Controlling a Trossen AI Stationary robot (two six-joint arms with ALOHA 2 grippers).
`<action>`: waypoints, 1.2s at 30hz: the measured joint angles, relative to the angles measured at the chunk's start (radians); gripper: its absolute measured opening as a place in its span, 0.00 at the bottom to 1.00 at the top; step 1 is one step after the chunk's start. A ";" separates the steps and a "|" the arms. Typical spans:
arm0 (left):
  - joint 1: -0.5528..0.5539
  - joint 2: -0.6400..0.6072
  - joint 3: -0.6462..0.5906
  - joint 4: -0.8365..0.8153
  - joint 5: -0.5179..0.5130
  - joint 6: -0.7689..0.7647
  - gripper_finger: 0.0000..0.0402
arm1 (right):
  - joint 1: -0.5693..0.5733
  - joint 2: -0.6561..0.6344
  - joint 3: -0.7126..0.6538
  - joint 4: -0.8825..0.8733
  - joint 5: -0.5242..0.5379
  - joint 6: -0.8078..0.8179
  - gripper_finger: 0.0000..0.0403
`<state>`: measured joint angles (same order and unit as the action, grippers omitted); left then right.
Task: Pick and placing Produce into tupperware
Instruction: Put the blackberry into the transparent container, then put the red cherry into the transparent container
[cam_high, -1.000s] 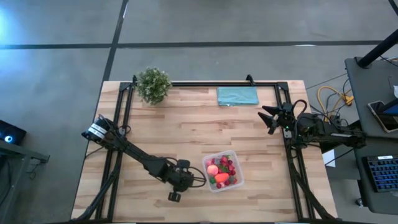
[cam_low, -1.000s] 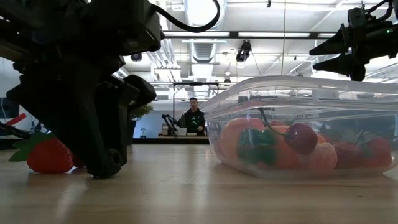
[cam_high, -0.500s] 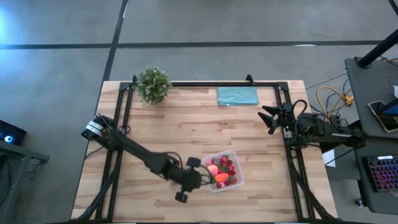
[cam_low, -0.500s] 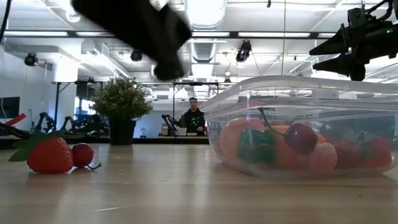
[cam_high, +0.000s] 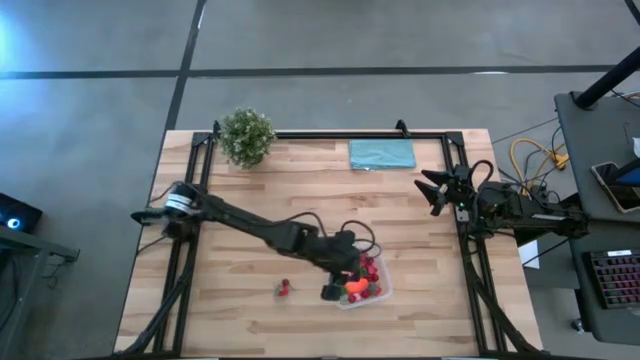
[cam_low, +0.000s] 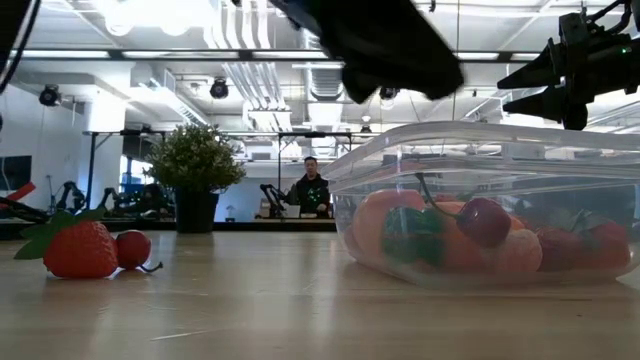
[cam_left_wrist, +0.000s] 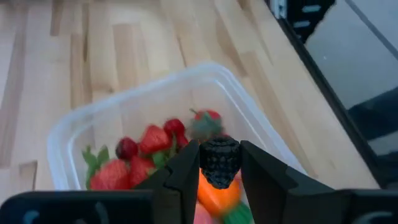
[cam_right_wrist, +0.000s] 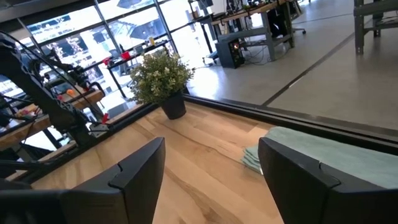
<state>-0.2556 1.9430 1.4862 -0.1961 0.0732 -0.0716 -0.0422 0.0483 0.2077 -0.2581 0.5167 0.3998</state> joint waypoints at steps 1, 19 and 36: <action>0.005 0.018 0.017 0.001 0.000 -0.002 0.23 | 0.000 0.000 0.000 0.000 0.000 0.000 0.62; -0.047 -0.003 0.128 -0.563 -0.007 -0.044 0.53 | 0.000 0.000 0.000 0.001 0.000 0.000 0.62; -0.152 -0.079 -0.211 -0.612 -0.034 -0.765 0.53 | 0.000 0.000 0.000 0.001 0.000 0.000 0.61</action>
<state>-0.4079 1.8641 1.2750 -0.8080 0.0387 -0.8368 -0.0419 0.0486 0.2077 -0.2573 0.5169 0.3998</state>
